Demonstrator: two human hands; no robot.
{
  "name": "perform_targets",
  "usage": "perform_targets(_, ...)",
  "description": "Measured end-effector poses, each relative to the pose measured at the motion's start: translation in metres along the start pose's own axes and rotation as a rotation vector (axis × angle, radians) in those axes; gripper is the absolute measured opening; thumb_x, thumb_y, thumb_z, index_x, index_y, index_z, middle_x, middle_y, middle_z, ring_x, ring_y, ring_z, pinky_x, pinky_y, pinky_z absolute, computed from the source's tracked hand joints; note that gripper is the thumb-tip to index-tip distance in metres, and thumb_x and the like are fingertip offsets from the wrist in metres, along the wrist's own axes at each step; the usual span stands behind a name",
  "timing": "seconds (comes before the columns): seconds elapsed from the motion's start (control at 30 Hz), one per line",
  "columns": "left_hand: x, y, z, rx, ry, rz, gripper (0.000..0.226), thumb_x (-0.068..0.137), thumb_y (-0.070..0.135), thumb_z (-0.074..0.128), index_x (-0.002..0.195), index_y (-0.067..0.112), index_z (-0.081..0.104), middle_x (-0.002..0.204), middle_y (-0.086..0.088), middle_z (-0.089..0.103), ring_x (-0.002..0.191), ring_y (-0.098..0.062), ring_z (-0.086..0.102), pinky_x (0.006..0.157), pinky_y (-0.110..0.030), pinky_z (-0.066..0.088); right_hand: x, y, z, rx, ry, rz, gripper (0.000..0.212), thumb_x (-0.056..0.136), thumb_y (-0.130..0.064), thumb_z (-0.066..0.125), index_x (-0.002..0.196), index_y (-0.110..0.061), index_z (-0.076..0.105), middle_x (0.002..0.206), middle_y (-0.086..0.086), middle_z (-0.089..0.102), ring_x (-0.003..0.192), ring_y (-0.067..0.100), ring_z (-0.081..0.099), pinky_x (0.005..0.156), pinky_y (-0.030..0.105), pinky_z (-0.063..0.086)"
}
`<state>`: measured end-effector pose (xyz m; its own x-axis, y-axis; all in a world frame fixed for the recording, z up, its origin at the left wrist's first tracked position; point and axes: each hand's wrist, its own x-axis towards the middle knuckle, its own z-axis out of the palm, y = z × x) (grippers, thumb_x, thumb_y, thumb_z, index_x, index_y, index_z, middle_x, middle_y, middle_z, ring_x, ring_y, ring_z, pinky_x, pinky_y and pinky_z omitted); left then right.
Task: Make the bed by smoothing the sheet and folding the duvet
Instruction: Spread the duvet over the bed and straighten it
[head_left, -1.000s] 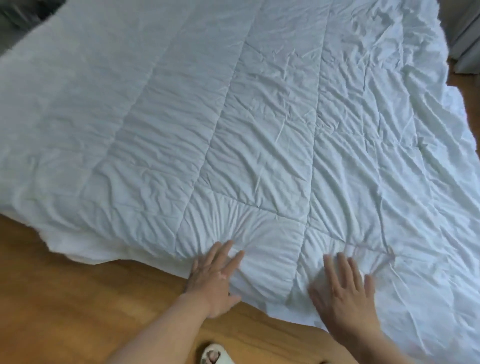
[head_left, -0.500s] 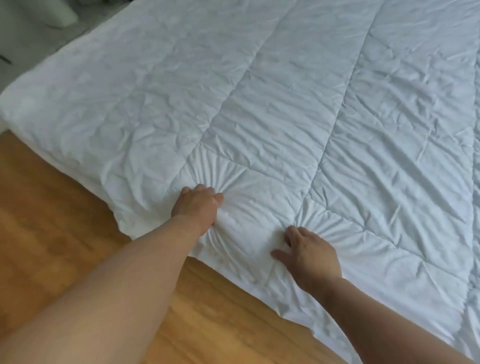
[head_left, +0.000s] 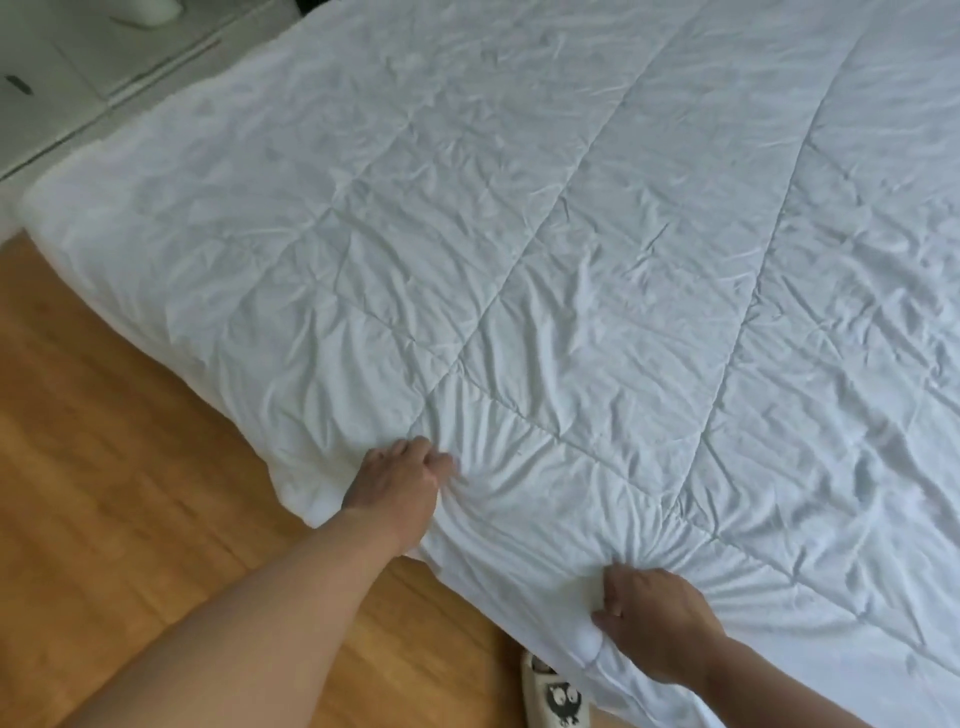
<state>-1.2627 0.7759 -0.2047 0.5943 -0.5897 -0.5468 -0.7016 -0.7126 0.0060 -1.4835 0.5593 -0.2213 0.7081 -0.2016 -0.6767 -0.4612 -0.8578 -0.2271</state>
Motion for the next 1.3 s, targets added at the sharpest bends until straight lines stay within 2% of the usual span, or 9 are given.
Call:
perform_targets(0.1, 0.009, -0.038, -0.023, 0.009, 0.083, -0.099, 0.074, 0.087, 0.008, 0.055, 0.149, 0.032, 0.021, 0.143, -0.001, 0.026, 0.129, -0.024, 0.032, 0.105, -0.040, 0.037, 0.004, -0.019, -0.022, -0.037, -0.131, 0.047, 0.040, 0.077, -0.070, 0.053, 0.088, -0.031, 0.049, 0.088, -0.008, 0.055, 0.096, 0.014, 0.062, 0.073, 0.029, 0.043)
perform_targets(0.23, 0.040, -0.113, -0.058, 0.043, -0.024, -0.250, 0.074, 0.100, 0.013, 0.039, 0.158, 0.030, -0.004, 0.163, -0.004, -0.005, 0.150, -0.027, 0.005, 0.121, -0.045, 0.018, 0.047, -0.081, -0.067, 0.049, 0.133, -0.097, 0.040, 0.082, -0.069, 0.050, 0.101, -0.035, 0.046, 0.096, -0.015, 0.052, 0.087, 0.008, 0.054, 0.079, 0.027, 0.049)
perform_targets(0.37, 0.082, -0.169, -0.070, 0.107, 0.019, -0.223, 0.050, 0.099, 0.014, 0.036, 0.146, 0.031, 0.033, 0.140, 0.000, 0.039, 0.129, -0.022, 0.036, 0.106, -0.038, 0.034, 0.124, -0.163, -0.093, 0.243, 0.258, -0.229, 0.060, 0.081, -0.073, 0.055, 0.124, -0.034, 0.041, 0.114, -0.016, 0.050, 0.101, 0.011, 0.059, 0.080, 0.027, 0.049)
perform_targets(0.57, 0.100, -0.189, -0.075, -0.059, -0.085, -0.060, 0.031, 0.096, 0.002, 0.037, 0.099, 0.016, 0.064, 0.099, 0.000, 0.063, 0.086, -0.015, 0.056, 0.068, -0.025, 0.039, 0.172, -0.206, -0.106, 0.132, 0.143, -0.110, 0.027, 0.096, -0.052, 0.045, 0.088, -0.027, 0.042, 0.093, -0.002, 0.063, 0.084, 0.022, 0.057, 0.074, 0.036, 0.042)
perform_targets(0.8, 0.093, -0.230, -0.087, 0.007, -0.304, 0.184, 0.033, 0.093, -0.002, 0.040, 0.116, 0.014, 0.058, 0.111, -0.006, 0.055, 0.092, -0.020, 0.049, 0.078, -0.029, 0.037, 0.161, -0.234, -0.131, 0.108, -0.082, -0.105, 0.033, 0.094, -0.052, 0.048, 0.111, -0.025, 0.055, 0.109, 0.003, 0.062, 0.109, 0.020, 0.064, 0.076, 0.029, 0.036)
perform_targets(0.93, 0.116, -0.327, -0.102, 0.000, -0.098, 0.186, 0.055, 0.089, 0.015, 0.057, 0.138, 0.034, 0.041, 0.128, 0.004, 0.040, 0.121, -0.020, 0.042, 0.104, -0.032, 0.033, 0.197, -0.303, -0.158, 0.248, 0.053, -0.148, 0.049, 0.081, -0.066, 0.055, 0.117, -0.034, 0.047, 0.110, -0.017, 0.055, 0.099, 0.005, 0.060, 0.083, 0.025, 0.048)
perform_targets(1.07, 0.156, -0.445, -0.126, 0.190, -0.097, 0.175, 0.084, 0.078, 0.046, 0.072, 0.147, 0.037, 0.024, 0.141, 0.007, 0.027, 0.133, -0.019, 0.030, 0.110, -0.035, 0.029, 0.254, -0.400, -0.160, 0.354, 0.168, -0.149, 0.063, 0.078, -0.069, 0.059, 0.131, -0.038, 0.043, 0.127, -0.020, 0.046, 0.119, 0.005, 0.051, 0.096, 0.024, 0.044)
perform_targets(1.2, 0.180, -0.529, -0.133, 0.176, -0.068, 0.220, 0.090, 0.071, 0.058, 0.076, 0.146, 0.037, 0.030, 0.138, 0.009, 0.032, 0.129, -0.016, 0.034, 0.108, -0.030, 0.034, 0.306, -0.474, -0.154, 0.357, 0.295, -0.035, 0.051, 0.076, -0.069, 0.060, 0.113, -0.034, 0.051, 0.112, -0.015, 0.056, 0.108, 0.011, 0.056, 0.093, 0.028, 0.044)
perform_targets(1.3, 0.194, -0.555, -0.120, 0.018, -0.005, 0.337, 0.071, 0.065, 0.049, 0.085, 0.129, 0.032, 0.059, 0.116, 0.010, 0.053, 0.109, -0.015, 0.052, 0.093, -0.029, 0.048, 0.330, -0.493, -0.144, 0.336, 0.384, 0.063, 0.027, 0.078, -0.055, 0.066, 0.089, -0.033, 0.055, 0.090, -0.013, 0.063, 0.089, 0.015, 0.063, 0.076, 0.031, 0.047)
